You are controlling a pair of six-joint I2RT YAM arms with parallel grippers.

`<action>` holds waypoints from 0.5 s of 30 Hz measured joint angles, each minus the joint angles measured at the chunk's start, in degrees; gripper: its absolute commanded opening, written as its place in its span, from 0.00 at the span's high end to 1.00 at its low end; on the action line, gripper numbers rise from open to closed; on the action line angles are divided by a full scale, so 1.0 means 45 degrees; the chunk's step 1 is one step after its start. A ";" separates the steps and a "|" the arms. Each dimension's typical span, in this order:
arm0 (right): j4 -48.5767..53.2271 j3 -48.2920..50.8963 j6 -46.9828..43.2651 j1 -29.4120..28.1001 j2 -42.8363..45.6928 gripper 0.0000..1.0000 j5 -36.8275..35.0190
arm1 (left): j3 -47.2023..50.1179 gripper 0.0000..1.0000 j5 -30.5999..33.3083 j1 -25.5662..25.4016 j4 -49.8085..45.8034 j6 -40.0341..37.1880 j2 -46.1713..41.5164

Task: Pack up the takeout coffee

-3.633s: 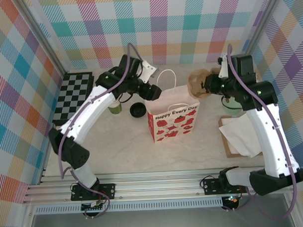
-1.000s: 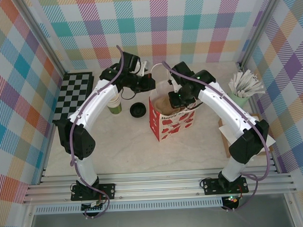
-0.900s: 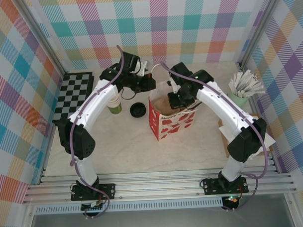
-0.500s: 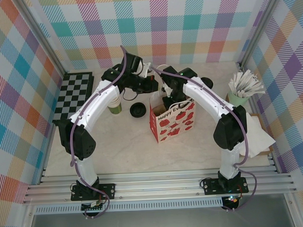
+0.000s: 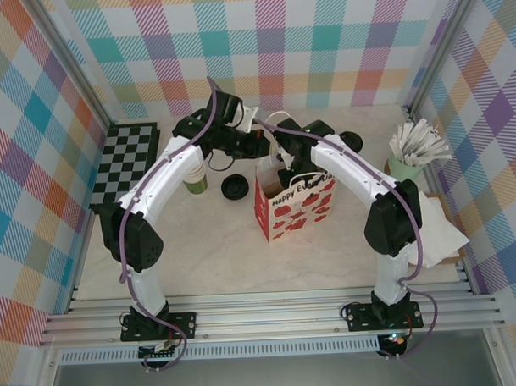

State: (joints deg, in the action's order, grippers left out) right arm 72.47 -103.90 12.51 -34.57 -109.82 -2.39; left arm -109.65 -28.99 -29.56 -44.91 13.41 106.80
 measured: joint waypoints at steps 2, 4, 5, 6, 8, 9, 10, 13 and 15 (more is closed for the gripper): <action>-0.0049 0.0024 -0.0039 -0.0039 0.0000 1.00 -0.0058 | -0.0005 1.00 0.0189 0.0000 -0.0015 0.0010 -0.0010; -0.0189 0.0214 -0.0044 -0.0078 0.0005 1.00 -0.0102 | 0.0000 1.00 0.0389 0.0000 -0.0005 0.0053 -0.0010; -0.0238 0.0403 -0.0044 -0.0097 0.0005 1.00 -0.0107 | 0.0000 1.00 0.0466 0.0000 0.0019 0.0097 -0.0010; -0.0287 0.0617 -0.0044 -0.0097 0.0000 1.00 -0.0092 | 0.0000 1.00 0.0476 0.0000 0.0049 0.0107 -0.0010; -0.0257 0.0874 -0.0039 -0.0092 -0.0034 1.00 0.0044 | 0.0029 0.93 0.0481 0.0000 0.0092 0.0107 -0.0034; -0.0214 0.0899 -0.0029 -0.0092 -0.0068 1.00 0.0194 | 0.0053 0.76 0.0486 0.0000 0.0107 0.0058 -0.0058; -0.0214 0.0899 -0.0015 -0.0092 -0.0087 1.00 0.0355 | 0.0068 0.61 0.0544 -0.0010 0.0087 0.0039 -0.0083; -0.0092 0.0860 0.0073 -0.0083 -0.0024 1.00 0.0743 | 0.0573 0.44 0.1103 0.0024 0.0165 -0.0335 -0.0447; -0.0019 0.0685 0.0117 -0.0097 -0.0024 1.00 0.0933 | 0.1846 0.37 0.1452 0.0039 0.0457 -0.0937 -0.1496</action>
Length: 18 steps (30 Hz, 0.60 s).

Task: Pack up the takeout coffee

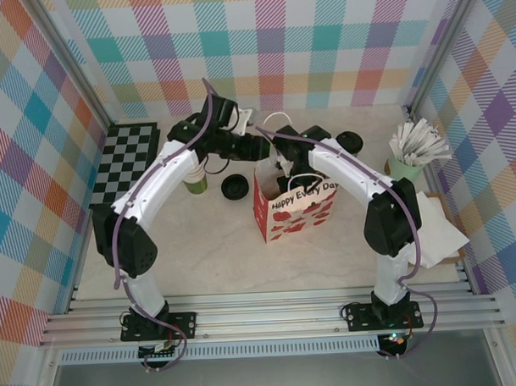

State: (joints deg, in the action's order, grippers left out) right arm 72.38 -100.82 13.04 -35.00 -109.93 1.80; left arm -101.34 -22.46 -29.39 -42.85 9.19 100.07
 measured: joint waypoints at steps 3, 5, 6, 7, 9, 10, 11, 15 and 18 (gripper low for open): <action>0.0121 -0.0316 0.0049 0.0000 0.0015 1.00 0.0233 | 0.2142 0.34 0.0296 -0.0053 0.0316 -0.0899 -0.2492; 0.0117 -0.0413 0.0087 0.0000 0.0015 1.00 0.0364 | 0.3303 0.34 0.0228 -0.0117 0.0583 -0.1486 -0.4488; 0.0121 -0.0427 0.0107 0.0005 0.0015 1.00 0.0408 | 0.3711 0.34 0.0107 -0.0185 0.0709 -0.1778 -0.5503; 0.0121 -0.0432 0.0141 0.0000 0.0015 1.00 0.0437 | 0.3934 0.33 0.0073 -0.0335 0.0831 -0.2001 -0.6207; 0.0121 -0.0432 0.0248 0.0000 0.0015 1.00 0.0529 | 0.4226 0.28 0.0000 -0.1083 0.1263 -0.2453 -0.7281; 0.0117 -0.0432 0.0282 0.0000 0.0015 1.00 0.0559 | 0.4260 0.27 -0.0005 -0.1515 0.1443 -0.2628 -0.7567; 0.0112 -0.0432 0.0301 0.0000 0.0015 1.00 0.0607 | 0.4279 0.27 -0.0039 -0.1919 0.1671 -0.2788 -0.7645; 0.0107 -0.0437 0.0359 0.0000 0.0015 1.00 0.0675 | 0.4449 0.29 -0.0049 -0.3211 0.2686 -0.3458 -0.6523; 0.0092 -0.0437 0.0384 0.0000 0.0015 1.00 0.0670 | 0.5032 0.32 0.0034 -0.3818 0.3929 -0.3997 -0.5119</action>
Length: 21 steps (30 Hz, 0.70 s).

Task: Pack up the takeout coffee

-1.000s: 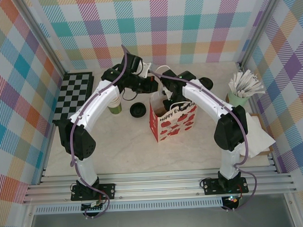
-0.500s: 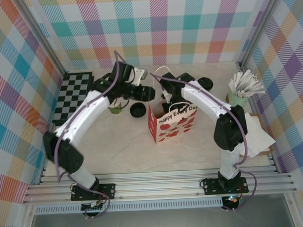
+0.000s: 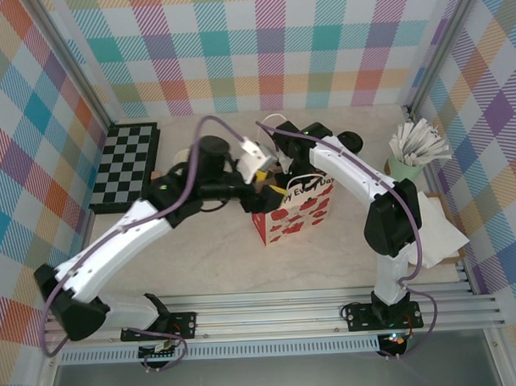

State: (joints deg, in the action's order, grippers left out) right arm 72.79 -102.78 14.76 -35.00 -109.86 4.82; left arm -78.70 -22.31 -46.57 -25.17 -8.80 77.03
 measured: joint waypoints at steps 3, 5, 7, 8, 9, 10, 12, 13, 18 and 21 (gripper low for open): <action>-0.0068 0.0000 0.0005 0.0000 0.0000 1.00 -0.0005 | 0.1025 0.37 0.0243 -0.0384 0.1350 -0.0617 0.0724; -0.0112 0.0000 0.0049 0.0000 0.0005 1.00 -0.0005 | 0.1511 0.40 0.0559 -0.0457 0.2166 -0.1005 0.0865; -0.0160 0.0000 0.0068 0.0000 0.0005 1.00 -0.0005 | 0.1656 0.47 0.0797 -0.0457 0.2764 -0.1331 0.0913; -0.0175 0.0000 0.0092 0.0000 0.0005 1.00 -0.0005 | 0.1656 0.49 0.0816 -0.0457 0.3128 -0.1443 0.0918; -0.0175 0.0000 0.0121 0.0000 0.0005 1.00 0.0000 | 0.1651 0.49 0.0792 -0.0457 0.3497 -0.1540 0.0913; -0.0175 0.0000 0.0151 0.0000 0.0010 1.00 0.0000 | 0.1651 0.49 0.0753 -0.0457 0.3745 -0.1569 0.0913; -0.0175 -0.0005 0.0189 0.0000 0.0019 1.00 0.0010 | 0.1656 0.51 0.0656 -0.0457 0.4201 -0.1579 0.0913; -0.0175 -0.0019 0.0194 0.0000 0.0019 1.00 0.0044 | 0.1651 0.56 0.0593 -0.0457 0.4362 -0.1579 0.0913; -0.0165 -0.0233 0.0204 0.0000 0.0019 1.00 0.0092 | 0.1647 0.96 -0.0044 -0.0457 0.4964 -0.1598 0.0913; -0.0160 -0.0466 0.0238 0.0000 0.0019 1.00 0.0092 | 0.1598 1.00 -0.0583 -0.0457 0.4862 -0.1632 0.0913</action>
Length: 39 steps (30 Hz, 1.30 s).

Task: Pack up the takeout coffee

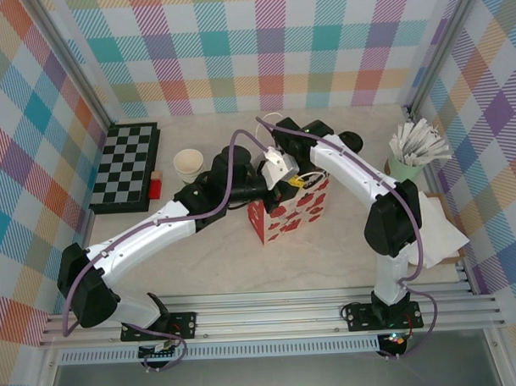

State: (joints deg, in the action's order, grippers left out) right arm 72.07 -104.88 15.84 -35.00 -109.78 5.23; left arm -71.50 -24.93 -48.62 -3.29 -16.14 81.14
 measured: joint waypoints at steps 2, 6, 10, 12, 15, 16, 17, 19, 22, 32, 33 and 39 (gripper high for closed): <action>0.0019 -0.0180 0.0044 0.0000 0.0000 1.00 0.0005 | -0.0083 1.00 -0.0389 0.0000 -0.0291 -0.0010 0.0000; 0.0233 -0.0612 0.0316 -0.0010 -0.0010 1.00 0.0063 | -0.0131 1.00 -0.1515 0.0000 -0.1277 -0.0340 -0.0160; 0.0515 -0.0996 0.0636 -0.0010 -0.0126 1.00 0.0233 | -0.0413 1.00 -0.2817 -0.0010 -0.2841 -0.1073 -0.0180; 0.0646 -0.1078 0.0772 -0.0010 -0.0219 1.00 0.0340 | -0.0520 1.00 -0.3177 -0.0024 -0.3385 -0.1384 -0.0180; 0.0709 -0.1064 0.0962 -0.0029 -0.0340 1.00 0.0437 | -0.0573 1.00 -0.3478 -0.0024 -0.3623 -0.1671 -0.0180; 0.0699 -0.1035 0.1015 -0.0044 -0.0364 1.00 0.0437 | -0.0573 1.00 -0.3560 -0.0024 -0.3619 -0.1710 -0.0180; 0.0665 -0.0996 0.1059 -0.0058 -0.0393 1.00 0.0427 | -0.0573 1.00 -0.3633 -0.0024 -0.3599 -0.1734 -0.0180; 0.0554 -0.0884 0.1107 -0.0102 -0.0471 1.00 0.0379 | -0.0573 1.00 -0.3779 -0.0024 -0.3580 -0.1812 -0.0180; 0.0495 -0.0845 0.1141 -0.0165 -0.0748 1.00 0.0083 | -0.0578 1.00 -0.3939 -0.0024 -0.3580 -0.1962 -0.0180; -0.1030 0.1268 0.0913 -0.0457 -0.0719 1.00 -0.0733 | -0.0039 0.39 -0.3419 0.0495 -0.3201 -0.1214 -0.1428; -0.1248 0.1598 0.0831 -0.0476 -0.0559 1.00 -0.0733 | 0.0340 0.31 -0.3152 0.0729 -0.2963 -0.0991 -0.1991; -0.2016 0.2370 0.0039 -0.0486 0.0170 1.00 -0.0733 | 0.2623 0.00 0.1734 0.2487 -0.0933 0.1783 -0.4911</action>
State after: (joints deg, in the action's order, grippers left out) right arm 63.00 -94.21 16.01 -37.19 -109.01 1.93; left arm -59.70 -17.12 -37.43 -7.49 -8.12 59.05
